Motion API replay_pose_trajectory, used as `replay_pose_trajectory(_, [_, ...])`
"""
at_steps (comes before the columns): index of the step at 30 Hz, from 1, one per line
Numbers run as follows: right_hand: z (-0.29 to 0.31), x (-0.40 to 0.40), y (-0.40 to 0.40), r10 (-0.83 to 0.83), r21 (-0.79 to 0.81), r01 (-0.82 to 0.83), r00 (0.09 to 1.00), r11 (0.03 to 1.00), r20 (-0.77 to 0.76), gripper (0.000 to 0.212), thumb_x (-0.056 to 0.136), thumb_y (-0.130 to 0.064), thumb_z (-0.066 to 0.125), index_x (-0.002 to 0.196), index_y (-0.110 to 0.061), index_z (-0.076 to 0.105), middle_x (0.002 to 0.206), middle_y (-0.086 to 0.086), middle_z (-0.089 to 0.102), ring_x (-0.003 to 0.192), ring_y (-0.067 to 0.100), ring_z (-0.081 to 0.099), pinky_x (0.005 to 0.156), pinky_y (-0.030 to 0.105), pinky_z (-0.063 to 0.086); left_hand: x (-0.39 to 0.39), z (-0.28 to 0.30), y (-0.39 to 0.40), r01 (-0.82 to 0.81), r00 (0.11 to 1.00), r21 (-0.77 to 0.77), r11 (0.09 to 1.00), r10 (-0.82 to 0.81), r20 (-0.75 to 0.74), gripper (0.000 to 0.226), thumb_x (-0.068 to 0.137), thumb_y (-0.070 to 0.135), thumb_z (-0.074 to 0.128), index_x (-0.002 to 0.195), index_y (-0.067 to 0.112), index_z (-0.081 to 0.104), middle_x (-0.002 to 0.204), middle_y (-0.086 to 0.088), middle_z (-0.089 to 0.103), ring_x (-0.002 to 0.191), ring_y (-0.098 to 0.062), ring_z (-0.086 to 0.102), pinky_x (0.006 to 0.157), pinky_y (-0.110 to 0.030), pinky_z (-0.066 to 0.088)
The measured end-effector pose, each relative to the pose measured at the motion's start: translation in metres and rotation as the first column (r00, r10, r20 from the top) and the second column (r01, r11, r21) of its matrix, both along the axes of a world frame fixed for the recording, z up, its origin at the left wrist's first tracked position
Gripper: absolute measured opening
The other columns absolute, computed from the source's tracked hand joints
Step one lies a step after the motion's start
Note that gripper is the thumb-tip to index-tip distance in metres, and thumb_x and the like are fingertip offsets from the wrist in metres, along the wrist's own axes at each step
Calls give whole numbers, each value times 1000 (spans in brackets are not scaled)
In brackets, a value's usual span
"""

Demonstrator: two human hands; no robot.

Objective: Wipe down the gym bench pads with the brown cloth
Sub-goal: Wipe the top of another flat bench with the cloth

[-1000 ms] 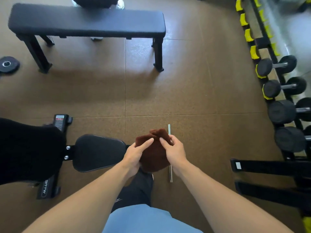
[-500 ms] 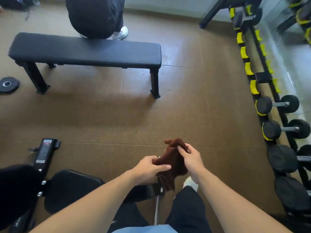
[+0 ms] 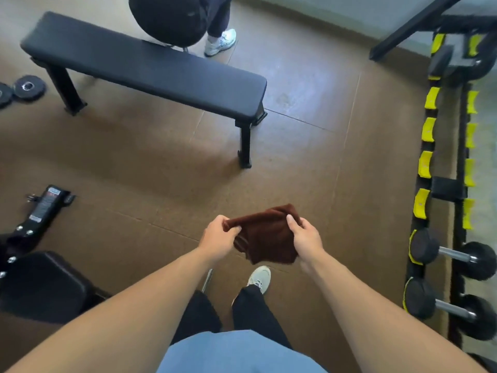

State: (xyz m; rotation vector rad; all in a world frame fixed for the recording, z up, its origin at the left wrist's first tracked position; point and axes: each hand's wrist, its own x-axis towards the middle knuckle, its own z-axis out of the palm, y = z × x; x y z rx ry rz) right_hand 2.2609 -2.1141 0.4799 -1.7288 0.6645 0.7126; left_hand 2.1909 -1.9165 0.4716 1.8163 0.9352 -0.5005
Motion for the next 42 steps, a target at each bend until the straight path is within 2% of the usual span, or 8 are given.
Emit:
replay_pose_trajectory(4, [9,52,-19,31,14,-31,999,999,-21,27,104,-31,64,121,-11,70,102,0,74,85,9,68,56,13,53,44,9,-9,-25,999,-35,999,27,38,23,89,36,74,89,17,63,87,-1,73,85,-19,68,77,-38,53])
replay_pose_trajectory(11, [14,132,0,51,-63,-50,998,997,23,22,103,-32,65,120,-18,65,121,4,71,105,19,68,93,37,57,117,11,-2,-156,985,-128,979,164,58,21,96,32,68,86,15,59,88,-2,70,80,-14,65,61,-24,45])
replay_pose_trajectory(26, [-92,426,182,168,-248,-148,984,957,61,18,100,-36,69,116,-32,63,117,-1,68,108,24,63,102,50,55,383,-101,140,-339,939,-256,905,308,-151,16,99,33,61,102,17,62,103,-7,69,93,-21,64,86,-39,55])
replay_pose_trajectory(31, [-143,512,245,237,-353,-143,942,925,239,7,103,-40,60,109,-43,61,113,-7,69,106,20,64,104,50,53,478,-140,171,-358,929,-175,917,331,-165,22,100,36,58,105,15,63,105,-4,69,95,-20,63,72,-32,47])
replay_pose_trajectory(34, [-190,550,268,531,-551,-319,799,771,282,33,104,-42,55,136,-45,57,149,-8,55,142,23,44,127,48,24,517,-174,184,-322,935,-195,926,279,-221,23,99,40,59,110,20,61,110,0,70,99,-19,65,81,-33,52])
replay_pose_trajectory(36, [-233,572,282,815,-695,-522,555,495,164,55,105,-42,52,158,-38,37,170,-8,26,159,21,14,129,44,-4,530,-205,196,-190,954,-76,979,166,-249,32,96,43,63,121,27,54,123,6,64,110,-18,62,91,-35,50])
replay_pose_trajectory(39, [-314,603,293,959,-726,-666,280,171,-31,74,105,-57,40,167,-32,7,175,-1,-4,161,29,-9,128,55,-7,551,-248,219,49,976,239,970,4,-216,62,94,36,66,149,31,36,155,8,36,139,-17,43,108,-36,41])
replay_pose_trajectory(42, [-367,622,296,983,-786,-613,181,81,-39,83,102,-72,25,166,-26,-2,174,4,-10,160,34,-13,127,58,-7,584,-279,252,302,944,376,876,-220,-244,95,90,35,73,160,29,10,169,1,1,154,-20,13,121,-39,28])
